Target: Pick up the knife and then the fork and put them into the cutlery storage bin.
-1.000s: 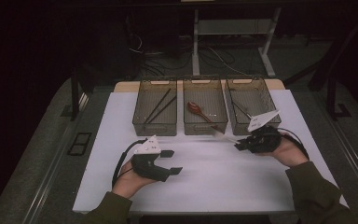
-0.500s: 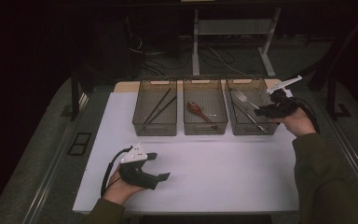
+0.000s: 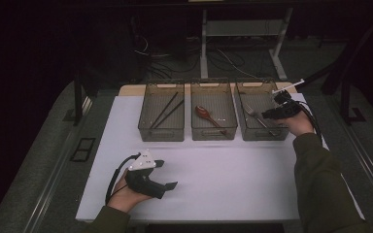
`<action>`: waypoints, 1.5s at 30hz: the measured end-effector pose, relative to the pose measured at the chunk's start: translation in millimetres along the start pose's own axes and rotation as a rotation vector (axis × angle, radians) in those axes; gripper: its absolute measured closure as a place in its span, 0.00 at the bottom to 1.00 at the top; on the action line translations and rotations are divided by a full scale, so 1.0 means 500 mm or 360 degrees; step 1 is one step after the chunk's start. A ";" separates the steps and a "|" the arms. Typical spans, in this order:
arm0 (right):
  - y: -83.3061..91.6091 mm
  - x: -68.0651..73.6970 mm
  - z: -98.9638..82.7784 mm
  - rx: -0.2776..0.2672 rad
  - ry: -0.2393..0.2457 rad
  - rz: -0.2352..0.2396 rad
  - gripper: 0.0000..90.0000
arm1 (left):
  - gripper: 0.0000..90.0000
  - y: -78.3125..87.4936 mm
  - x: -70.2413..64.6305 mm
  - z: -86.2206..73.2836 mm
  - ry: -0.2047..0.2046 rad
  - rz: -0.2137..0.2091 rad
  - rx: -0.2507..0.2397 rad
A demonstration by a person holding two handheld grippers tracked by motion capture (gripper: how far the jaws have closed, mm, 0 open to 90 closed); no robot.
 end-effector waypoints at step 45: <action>0.162 0.216 -0.244 -0.0485 0.0142 0.0251 0.20 | 0.09 0.006 0.016 -0.005 -0.0021 0.0031 -0.0018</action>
Point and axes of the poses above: each handheld gripper's, and its own axes: y roughly backward along the jaws, z roughly out of its top, x roughly to its left, the point moved 7 cm from there along -y, roughly forward along the jaws, and after that the axes turned 7 degrees about -x, right-handed, at the moved point
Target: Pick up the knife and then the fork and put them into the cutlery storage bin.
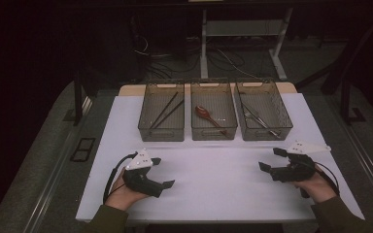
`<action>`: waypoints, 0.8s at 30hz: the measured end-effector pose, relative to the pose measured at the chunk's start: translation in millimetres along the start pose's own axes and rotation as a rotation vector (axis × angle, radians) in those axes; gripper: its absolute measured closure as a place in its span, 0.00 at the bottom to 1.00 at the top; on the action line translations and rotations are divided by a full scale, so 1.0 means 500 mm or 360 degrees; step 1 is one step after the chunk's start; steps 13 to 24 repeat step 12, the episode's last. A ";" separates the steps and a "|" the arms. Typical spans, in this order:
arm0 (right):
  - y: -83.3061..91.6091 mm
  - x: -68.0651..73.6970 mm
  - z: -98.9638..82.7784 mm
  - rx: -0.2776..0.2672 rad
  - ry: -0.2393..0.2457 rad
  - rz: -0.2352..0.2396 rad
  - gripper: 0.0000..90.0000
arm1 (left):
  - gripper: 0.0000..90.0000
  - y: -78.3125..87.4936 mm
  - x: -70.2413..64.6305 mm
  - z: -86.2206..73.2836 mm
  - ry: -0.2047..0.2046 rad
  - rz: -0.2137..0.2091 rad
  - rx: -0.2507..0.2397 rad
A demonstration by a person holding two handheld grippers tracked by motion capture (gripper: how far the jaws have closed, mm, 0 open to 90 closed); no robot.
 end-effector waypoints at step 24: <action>0.014 0.020 -0.042 0.0011 -0.0017 0.0012 0.20 | 0.09 0.000 -0.003 0.001 -0.0003 -0.0002 0.0000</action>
Point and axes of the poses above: each handheld gripper's, and its own axes: y roughly backward along the jaws, z roughly out of its top, x roughly to its left, the point moved 7 cm from there along -y, roughly forward along the jaws, and after that the axes turned 7 degrees about -x, right-handed, at the moved point
